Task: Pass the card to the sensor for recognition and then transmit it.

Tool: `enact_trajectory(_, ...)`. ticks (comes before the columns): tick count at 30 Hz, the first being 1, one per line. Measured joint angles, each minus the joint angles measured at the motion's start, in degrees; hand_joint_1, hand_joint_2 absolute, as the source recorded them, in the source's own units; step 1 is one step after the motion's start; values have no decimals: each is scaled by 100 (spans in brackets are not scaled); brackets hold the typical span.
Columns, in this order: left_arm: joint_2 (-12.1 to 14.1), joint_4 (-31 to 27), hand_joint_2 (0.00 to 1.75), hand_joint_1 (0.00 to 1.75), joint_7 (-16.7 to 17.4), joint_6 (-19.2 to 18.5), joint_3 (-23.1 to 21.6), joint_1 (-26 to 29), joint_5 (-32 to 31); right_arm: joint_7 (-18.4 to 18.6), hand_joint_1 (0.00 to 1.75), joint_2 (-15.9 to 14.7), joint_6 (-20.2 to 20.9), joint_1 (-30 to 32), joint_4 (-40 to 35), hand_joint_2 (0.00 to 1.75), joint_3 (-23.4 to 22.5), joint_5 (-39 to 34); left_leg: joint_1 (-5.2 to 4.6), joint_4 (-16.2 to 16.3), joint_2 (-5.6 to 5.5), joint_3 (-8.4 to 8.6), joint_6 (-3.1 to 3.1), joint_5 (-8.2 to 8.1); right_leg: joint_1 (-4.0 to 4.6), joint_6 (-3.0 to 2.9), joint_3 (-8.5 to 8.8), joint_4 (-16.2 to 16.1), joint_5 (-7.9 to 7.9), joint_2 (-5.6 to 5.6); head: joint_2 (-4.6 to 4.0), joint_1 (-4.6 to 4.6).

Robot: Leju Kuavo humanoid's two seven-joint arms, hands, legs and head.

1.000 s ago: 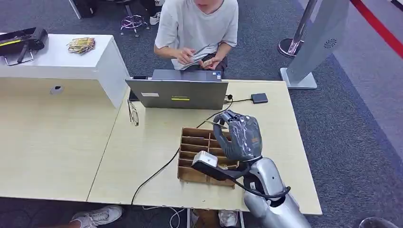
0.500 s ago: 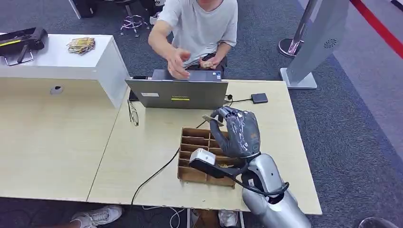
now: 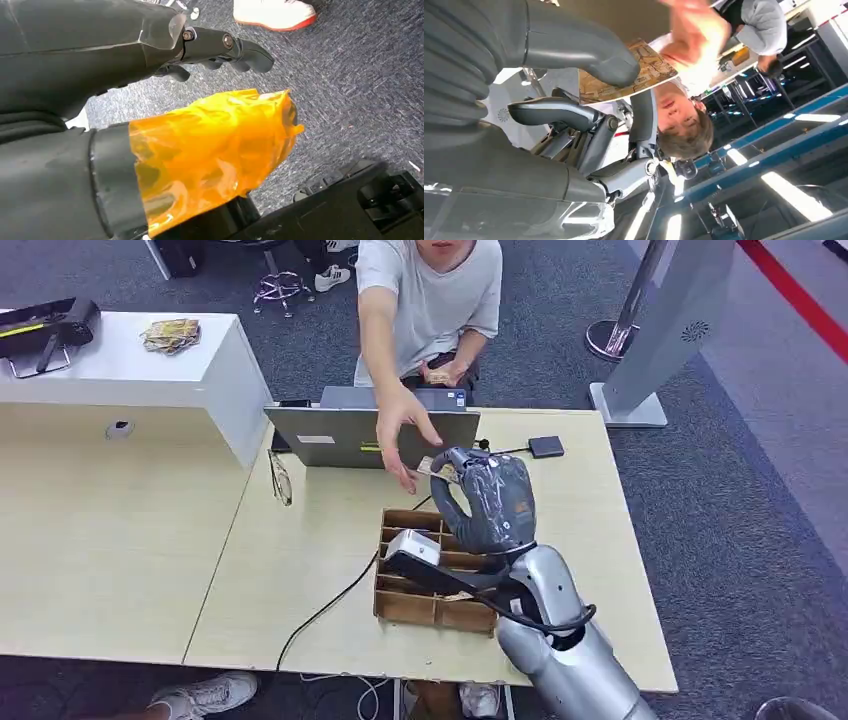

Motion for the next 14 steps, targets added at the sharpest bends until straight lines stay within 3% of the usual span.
enact_trajectory(10, 0, 0, 0, 0, 11, -33, -9, -11, -33, 26, 164, 260, 116, -207, 140, 175, 181, -39, 0, 0, 0, 0, 0, 0, 0, 0, 0, 1, 0, 0, 0, 0)
enact_trajectory(11, 0, 0, 0, 0, 11, -35, -13, -11, -35, 26, 141, 275, 127, -220, 153, 175, 203, -48, 0, 0, 0, 0, 0, 0, 0, 0, 0, 1, 0, 0, 0, 2)
enact_trajectory(12, 0, 0, 0, 0, 11, -37, -15, -12, -35, 28, 19, 291, 131, -228, 162, 175, 221, -55, 0, 0, -1, 0, 0, 0, 0, 0, 0, 1, 0, 0, 0, 0)
enact_trajectory(13, 0, 0, 0, 0, 11, -42, -15, -12, -35, 35, 19, 302, 149, -243, 173, 175, 243, -61, 0, 0, -1, 0, 0, 0, 0, 0, 0, 1, 0, 0, 0, 0)
enact_trajectory(14, 0, 0, 0, 0, 11, -44, -17, -12, -33, 42, 0, 310, 177, -260, 184, 175, 262, -66, 0, 0, -1, 0, 0, 0, 0, 0, 0, 1, 0, 0, 0, 0)
